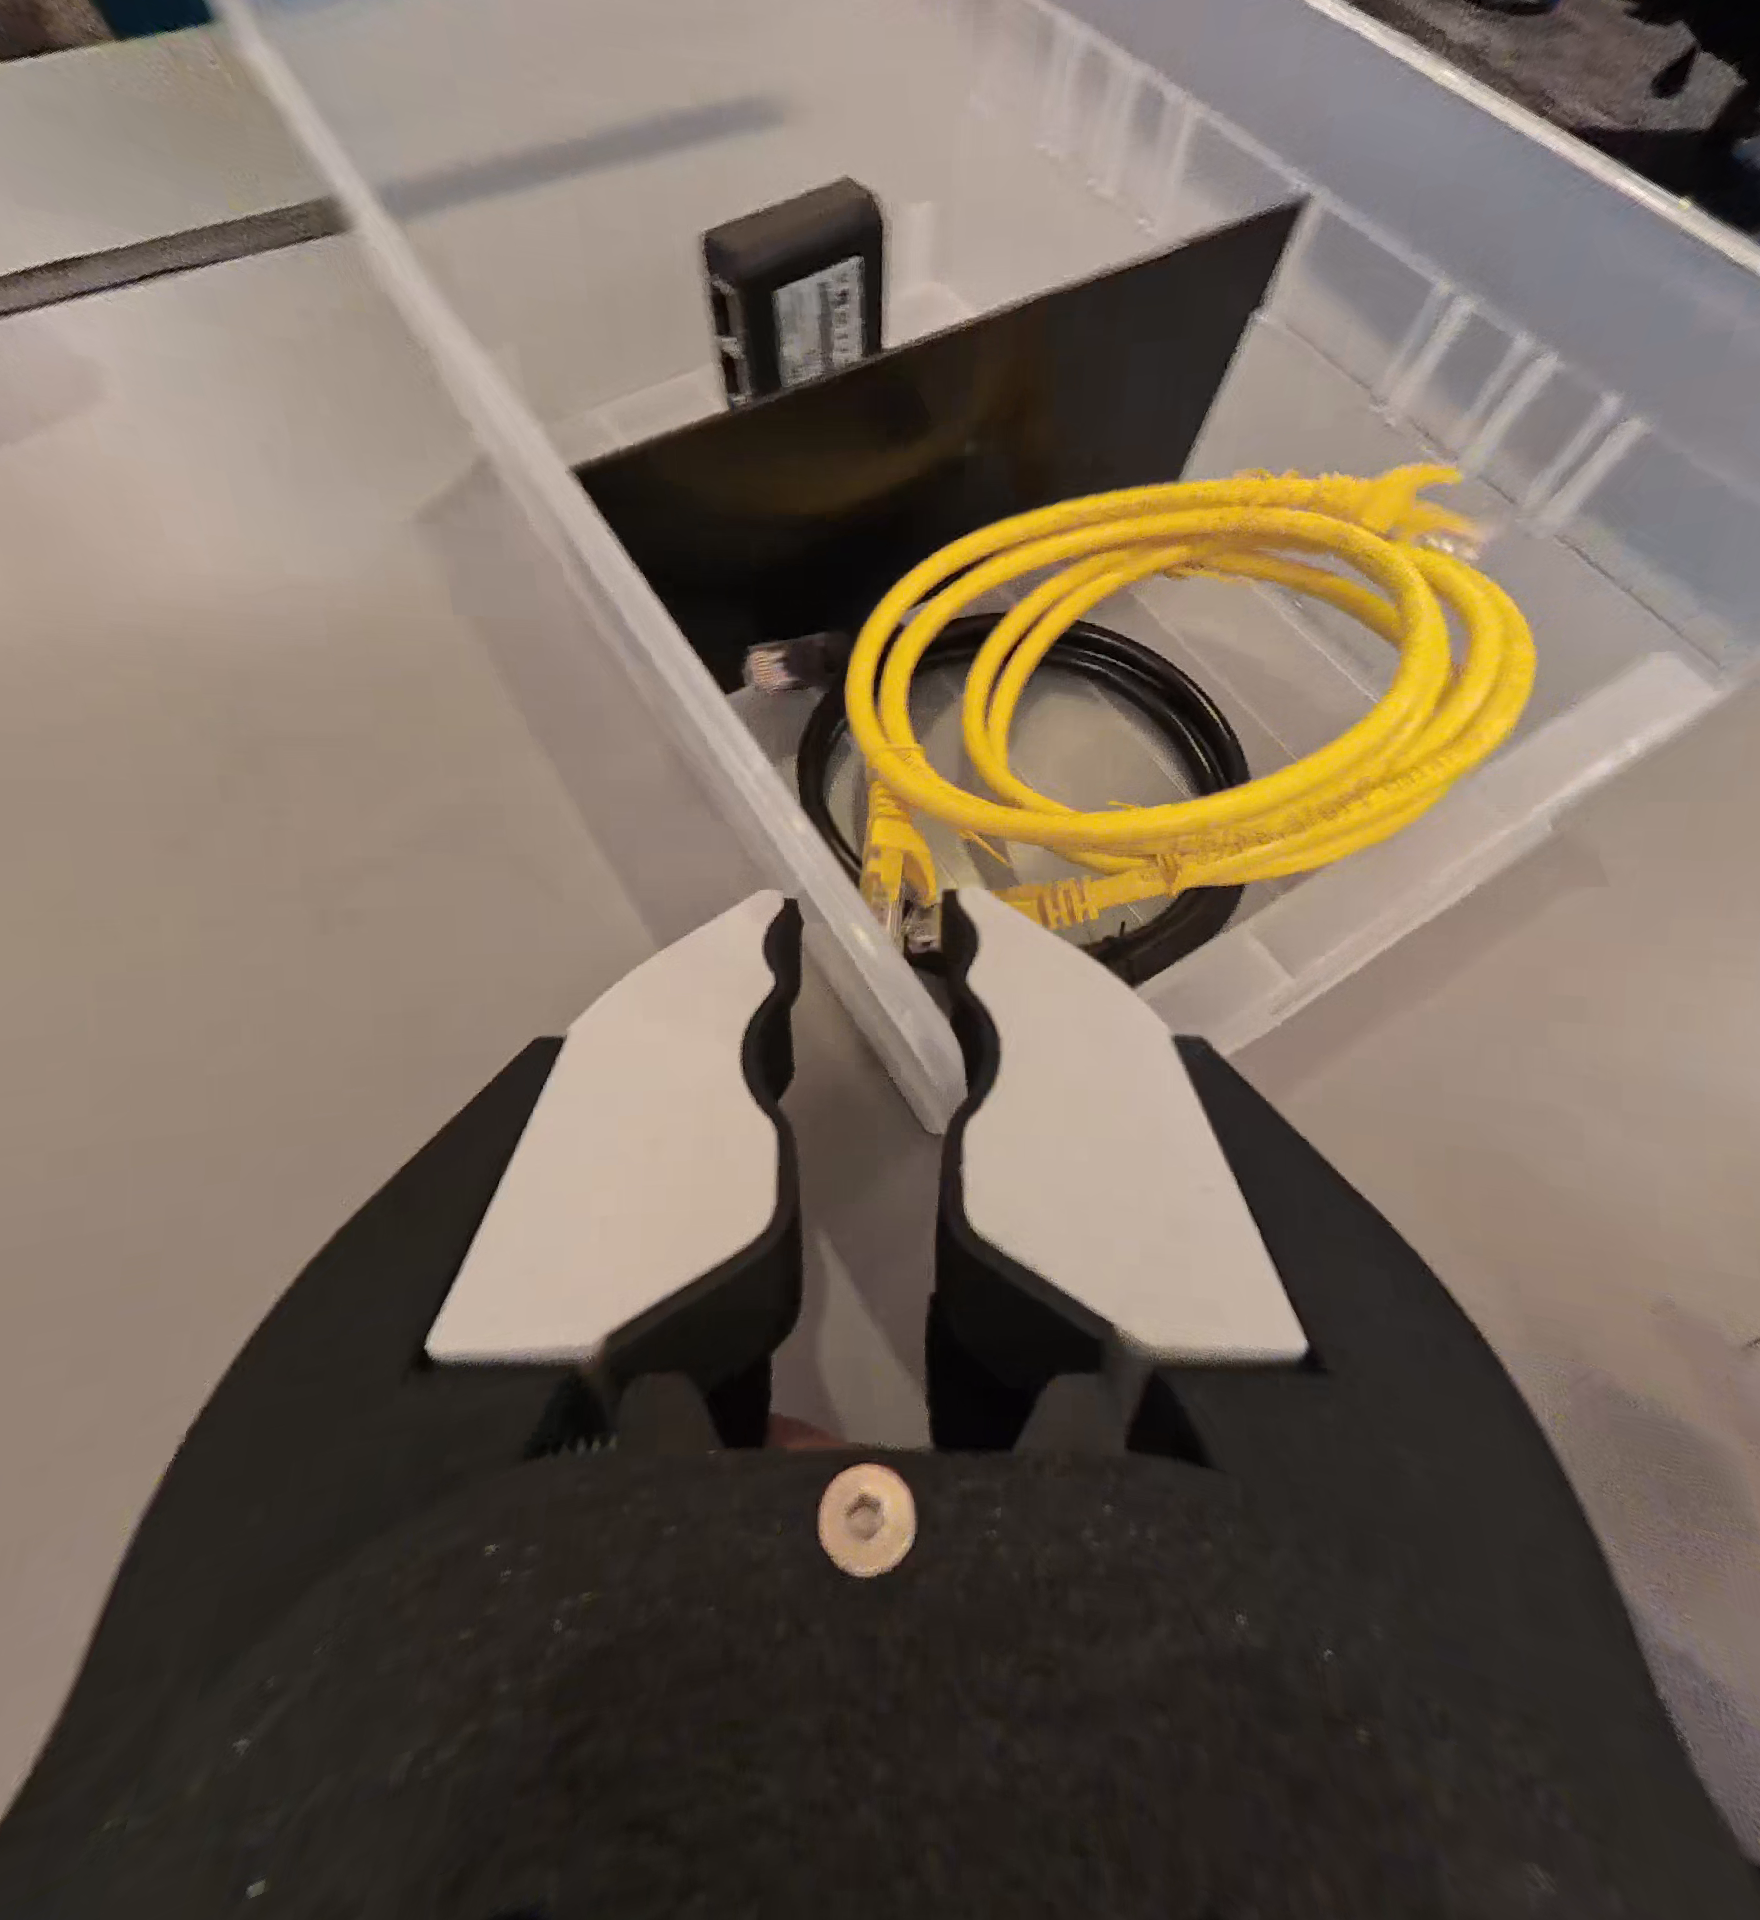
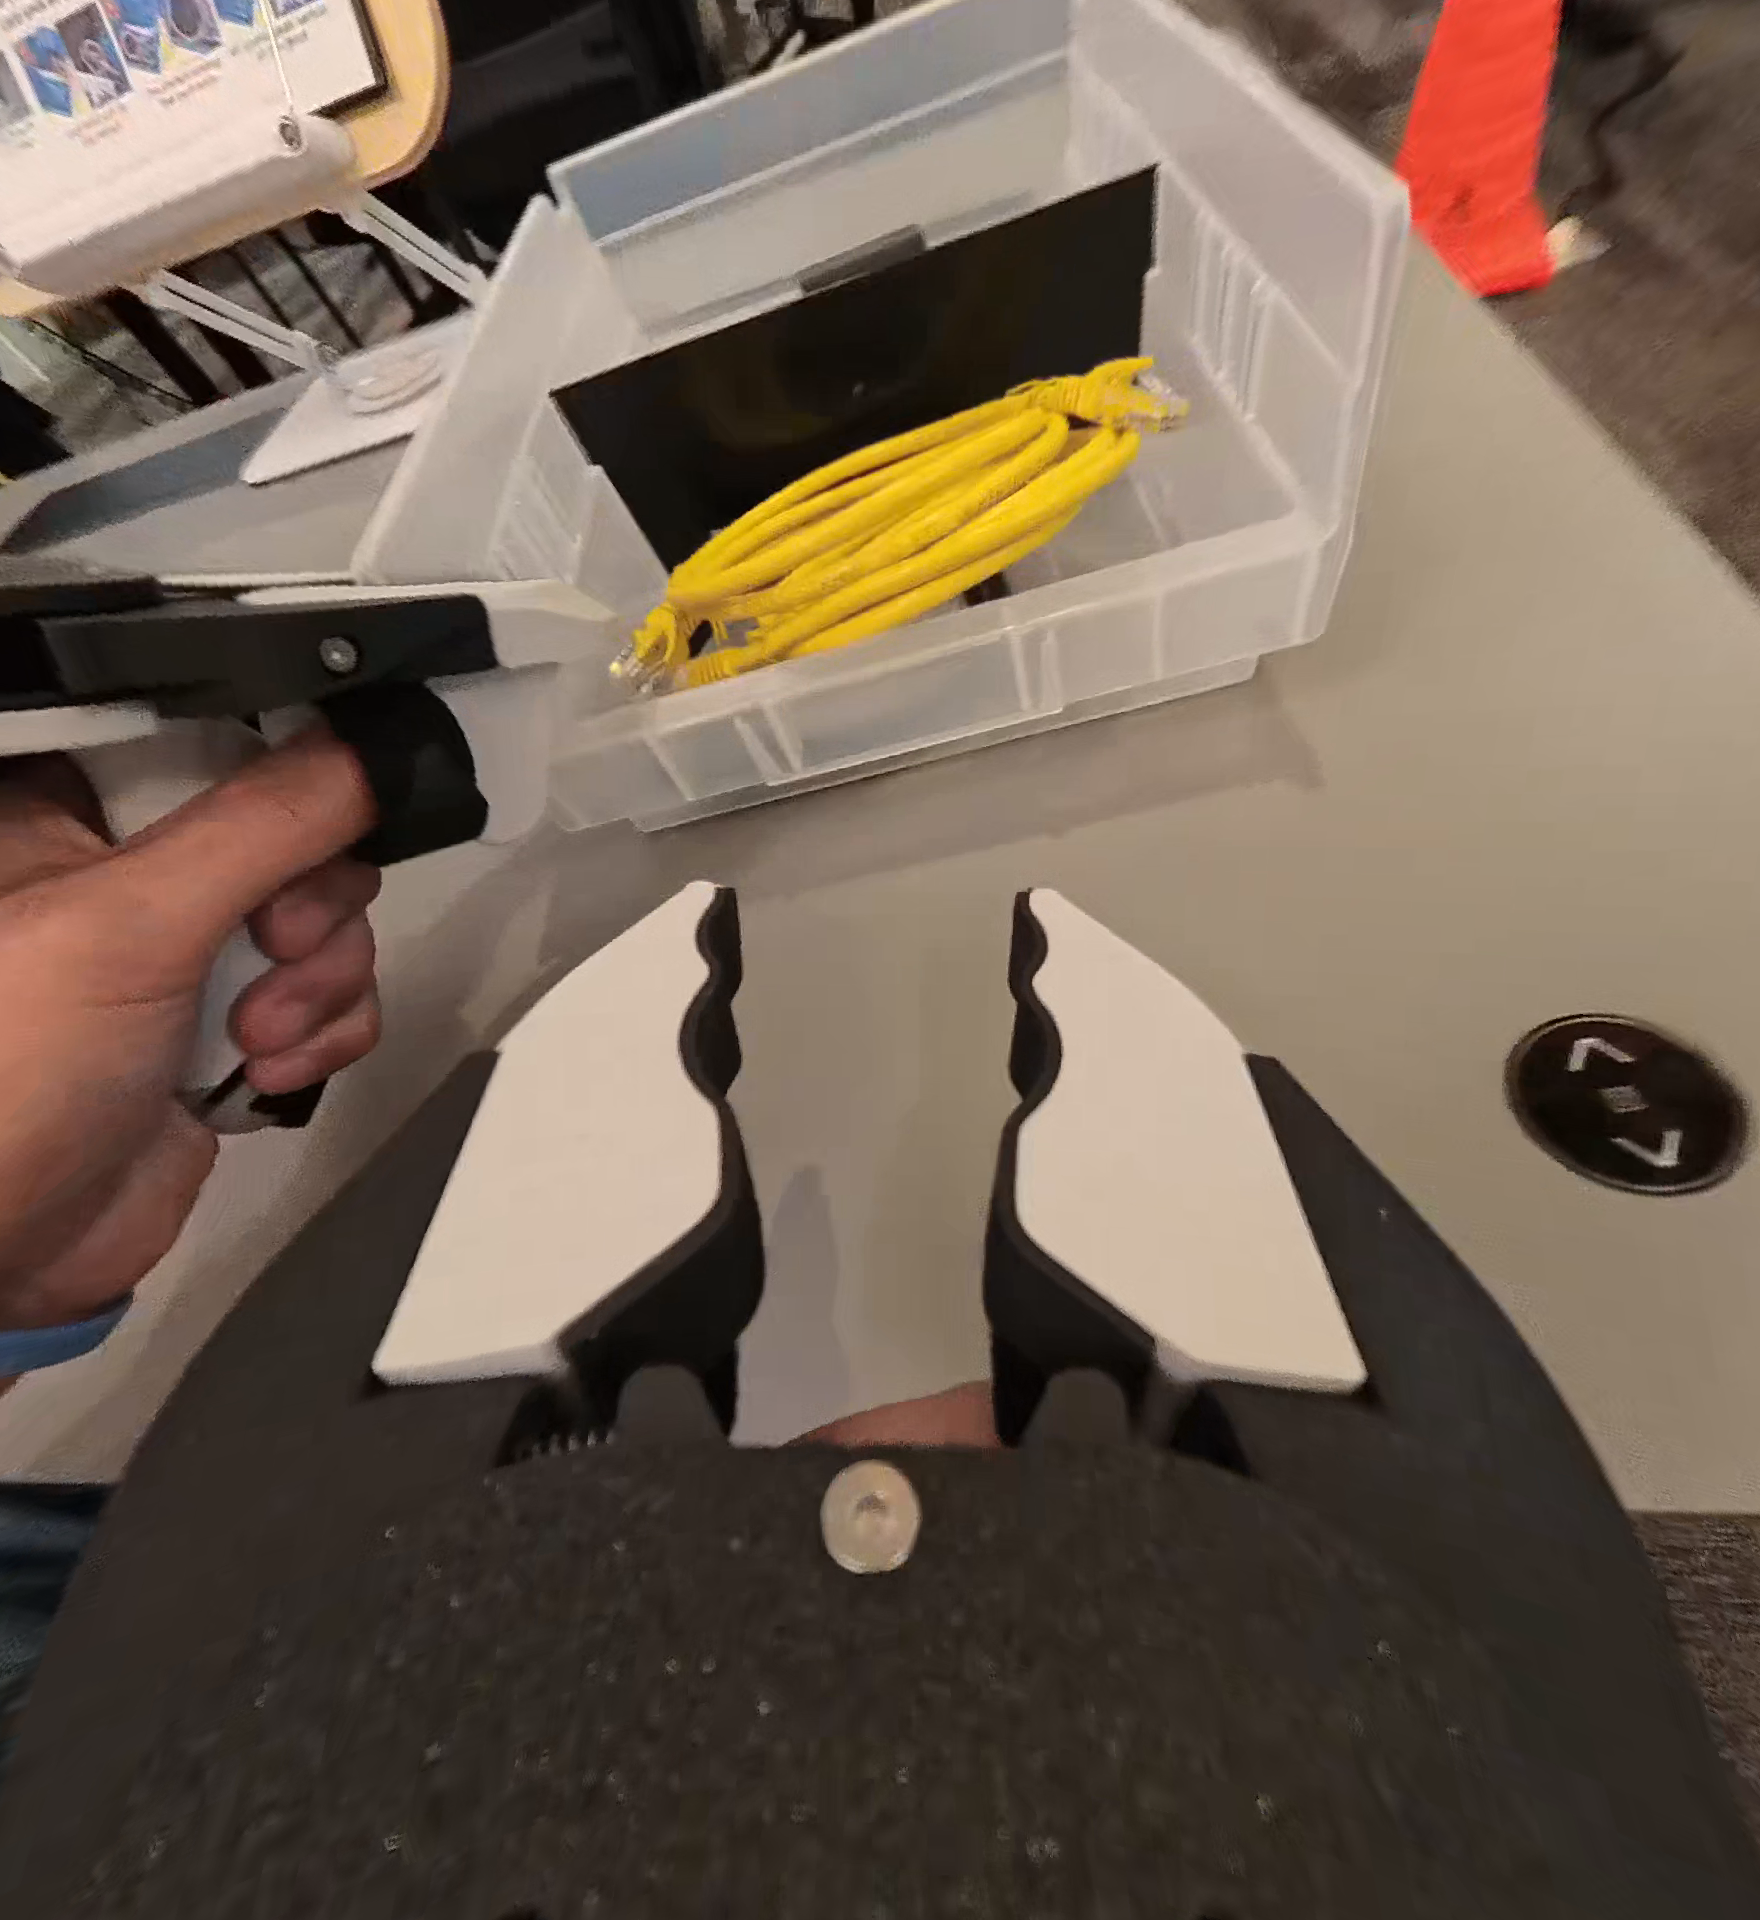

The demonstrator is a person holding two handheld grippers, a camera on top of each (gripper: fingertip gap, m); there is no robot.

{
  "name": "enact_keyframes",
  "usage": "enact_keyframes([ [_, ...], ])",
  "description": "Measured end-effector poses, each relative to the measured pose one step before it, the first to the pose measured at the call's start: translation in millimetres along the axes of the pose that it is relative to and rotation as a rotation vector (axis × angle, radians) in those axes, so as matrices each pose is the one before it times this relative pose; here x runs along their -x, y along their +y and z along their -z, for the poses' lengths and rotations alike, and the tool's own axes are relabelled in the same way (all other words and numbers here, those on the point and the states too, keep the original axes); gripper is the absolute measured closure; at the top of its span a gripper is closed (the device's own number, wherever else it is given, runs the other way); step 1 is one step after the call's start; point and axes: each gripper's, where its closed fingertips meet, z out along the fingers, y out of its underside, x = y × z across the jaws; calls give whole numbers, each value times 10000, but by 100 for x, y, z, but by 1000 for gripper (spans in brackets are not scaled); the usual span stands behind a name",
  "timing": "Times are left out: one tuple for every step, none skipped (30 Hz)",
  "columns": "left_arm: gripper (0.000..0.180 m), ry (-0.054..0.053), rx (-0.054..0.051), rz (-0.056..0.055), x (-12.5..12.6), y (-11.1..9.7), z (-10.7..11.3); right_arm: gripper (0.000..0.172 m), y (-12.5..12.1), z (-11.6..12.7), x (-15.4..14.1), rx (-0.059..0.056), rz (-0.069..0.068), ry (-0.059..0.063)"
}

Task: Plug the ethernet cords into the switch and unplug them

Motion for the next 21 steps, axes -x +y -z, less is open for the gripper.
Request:
enact_keyframes([
  [159, -108, 3, 168, 612, 76, 229, 121, 136, -223, 128, 51, -296, -149],
  [163, -126, 32, 126, 568, 95, 259, 119, 29, -179, -38, -4, -248, -25],
  [166, -141, 38, 25, 542, 118, 296, 117, -114, -130, -283, -64, -163, 186],
  [170, -141, 22, -25, 523, 152, 338, 115, -222, -80, -476, -112, -42, 385],
  [172, -58, 30, -43, 390, 200, 353, 114, -291, -14, -536, -134, 45, 470],
  [174, -11, 17, -62, 300, 218, 386, 114, -343, 41, -439, -153, 84, 425],
  [176, -20, -11, -46, 253, 225, 387, 113, -327, 77, -264, -151, 78, 315],
  [176, 87, -36, 42, 73, 218, 354, 114, -246, 63, -29, -105, 48, 144],
  [176, 138, -10, 60, -53, 222, 320, 114, -135, 25, 99, -62, 8, 57],
  [177, 60, 22, -17, -34, 211, 296, 115, 25, -48, -4, 10, -24, 118],
  [177, 13, 35, -56, -37, 177, 261, 116, 121, -110, -69, 67, -8, 167],
  [177, 27, 20, -40, -58, 185, 237, 117, 88, -131, -150, 45, 18, 220],
  [177, 30, -6, -1, -50, 146, 211, 119, 55, -107, -85, 19, 52, 171],
  [177, 21, 1, -10, -47, 136, 189, 120, 20, -73, 119, -7, 66, 0],
  [177, 7, 4, -8, -1, 122, 168, 120, -10, -41, 177, -42, 5, -49],
  [177, 4, 5, -7, 1, 102, 139, 121, 42, -37, 106, -18, -48, -27],
  [177, -2, 5, -20, 15, 95, 128, 123, 97, -41, 106, 12, -58, -38],
  [177, 19, -2, -15, 1, 91, 132, 125, 90, -54, 40, 0, -44, 2],
  [177, 69, -26, -32, -55, 73, 133, 128, 83, -75, 31, 11, 13, 21],
  [177, 105, -51, -95, -93, 87, 128, 130, 10, -26, -125, -32, 42, 134],
  [177, 0, -34, -29, 87, 120, 179, 139, -21, 54, -352, -29, 93, 286],
])
